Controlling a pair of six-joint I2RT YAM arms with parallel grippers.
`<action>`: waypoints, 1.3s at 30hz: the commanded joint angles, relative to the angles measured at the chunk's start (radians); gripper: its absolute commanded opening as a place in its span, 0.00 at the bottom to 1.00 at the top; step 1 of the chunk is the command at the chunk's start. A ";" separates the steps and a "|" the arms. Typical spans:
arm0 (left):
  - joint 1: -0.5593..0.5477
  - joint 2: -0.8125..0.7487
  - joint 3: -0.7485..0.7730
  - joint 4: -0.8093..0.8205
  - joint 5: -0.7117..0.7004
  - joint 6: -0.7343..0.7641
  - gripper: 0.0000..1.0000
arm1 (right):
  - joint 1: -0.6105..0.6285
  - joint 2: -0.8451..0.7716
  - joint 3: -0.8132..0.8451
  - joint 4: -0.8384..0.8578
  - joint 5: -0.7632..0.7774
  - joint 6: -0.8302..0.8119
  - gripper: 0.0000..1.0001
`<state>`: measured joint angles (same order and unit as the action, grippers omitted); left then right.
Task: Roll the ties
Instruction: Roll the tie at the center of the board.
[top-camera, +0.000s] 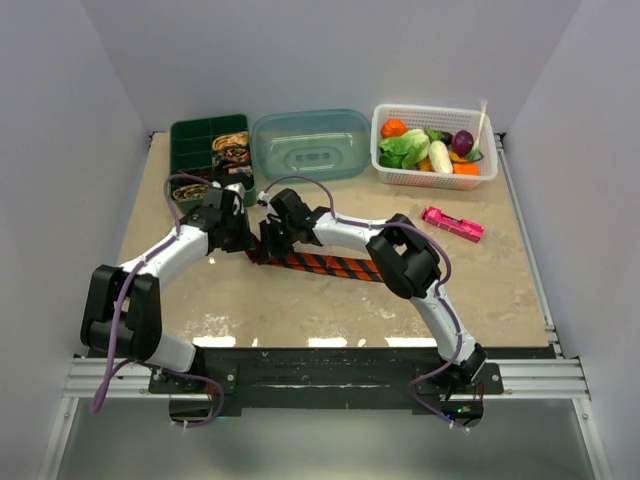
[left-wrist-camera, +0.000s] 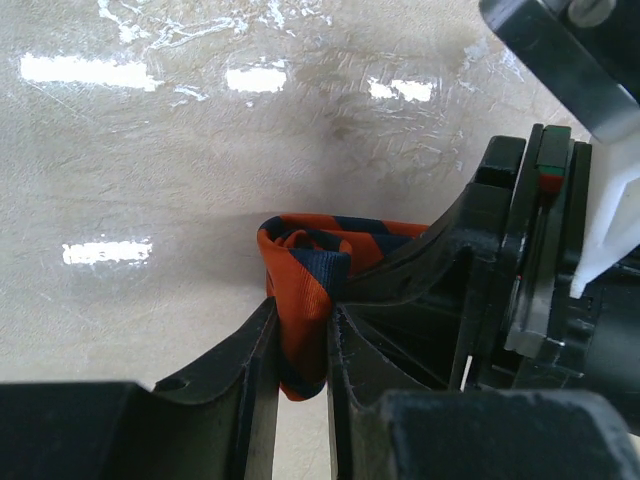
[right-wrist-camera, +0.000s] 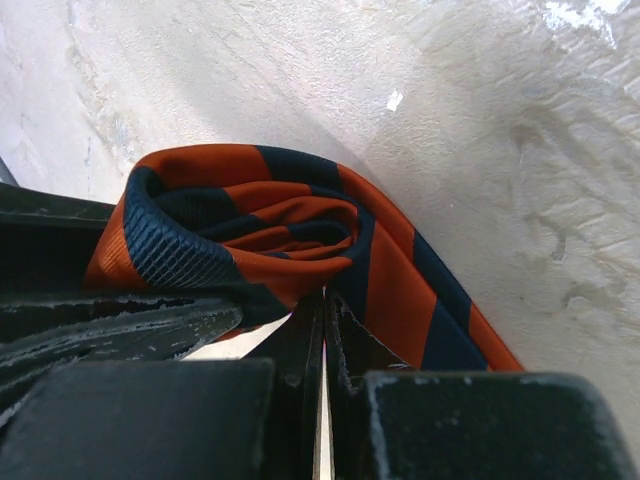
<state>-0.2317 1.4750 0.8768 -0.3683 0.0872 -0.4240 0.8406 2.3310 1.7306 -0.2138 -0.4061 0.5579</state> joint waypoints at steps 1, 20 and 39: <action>-0.024 -0.028 0.063 -0.021 -0.055 0.031 0.00 | -0.001 -0.053 0.006 0.021 -0.007 0.011 0.00; -0.152 0.028 0.137 -0.165 -0.447 0.057 0.00 | -0.121 -0.251 -0.172 0.010 0.016 -0.026 0.00; -0.310 0.194 0.174 -0.196 -0.623 0.007 0.00 | -0.138 -0.254 -0.218 0.002 0.021 -0.039 0.00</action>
<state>-0.5320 1.6409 1.0203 -0.5659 -0.5076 -0.3832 0.7017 2.1197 1.5177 -0.2176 -0.4000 0.5339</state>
